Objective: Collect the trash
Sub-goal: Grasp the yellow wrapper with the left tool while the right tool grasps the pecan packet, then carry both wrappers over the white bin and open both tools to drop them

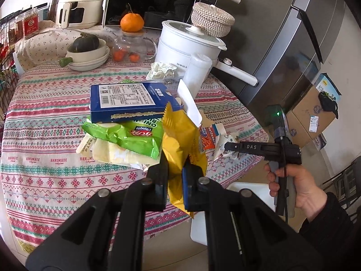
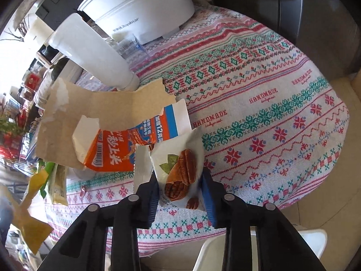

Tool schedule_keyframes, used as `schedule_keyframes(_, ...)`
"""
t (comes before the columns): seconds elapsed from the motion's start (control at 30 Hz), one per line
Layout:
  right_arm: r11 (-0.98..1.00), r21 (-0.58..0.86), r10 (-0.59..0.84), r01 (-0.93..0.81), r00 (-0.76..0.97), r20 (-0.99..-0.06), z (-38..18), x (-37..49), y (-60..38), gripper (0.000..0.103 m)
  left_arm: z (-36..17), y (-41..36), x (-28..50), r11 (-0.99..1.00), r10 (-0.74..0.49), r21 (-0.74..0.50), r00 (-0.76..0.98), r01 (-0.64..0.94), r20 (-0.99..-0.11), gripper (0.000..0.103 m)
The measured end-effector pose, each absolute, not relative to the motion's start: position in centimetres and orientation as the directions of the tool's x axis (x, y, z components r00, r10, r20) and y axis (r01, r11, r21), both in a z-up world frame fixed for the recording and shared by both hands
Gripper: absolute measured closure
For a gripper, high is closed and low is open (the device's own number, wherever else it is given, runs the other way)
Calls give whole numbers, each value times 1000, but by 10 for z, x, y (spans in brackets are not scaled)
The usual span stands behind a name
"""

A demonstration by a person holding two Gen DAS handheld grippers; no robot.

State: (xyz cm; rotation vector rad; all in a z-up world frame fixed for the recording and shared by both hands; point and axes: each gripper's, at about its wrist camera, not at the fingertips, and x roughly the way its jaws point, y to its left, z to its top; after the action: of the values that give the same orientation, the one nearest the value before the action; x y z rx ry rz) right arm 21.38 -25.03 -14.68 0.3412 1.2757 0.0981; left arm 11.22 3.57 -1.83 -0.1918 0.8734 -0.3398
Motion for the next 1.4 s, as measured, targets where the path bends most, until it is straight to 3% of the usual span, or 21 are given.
schedule_keyframes(0.4, 961, 277, 257, -5, 392, -883, -70, 160, -265, 70, -20, -10, 83, 886, -446, -274, 523, 375, -726, 92)
schedule_keyframes(0.67, 970, 245, 226, -3, 400, -888, -60, 100, -308, 70, -35, -71, 59, 818, -496, -240, 429, 523, -755, 92)
schedule_keyframes(1.0, 982, 184, 160, 50, 308, -938, -100, 35, -356, 69, -78, -130, 41, 762, -488, -223, 314, 608, -814, 92)
schedule_keyframes(1.4, 984, 160, 136, 85, 240, -961, -128, 18, -382, 68, -124, -177, 32, 716, -433, -131, 289, 686, -854, 91)
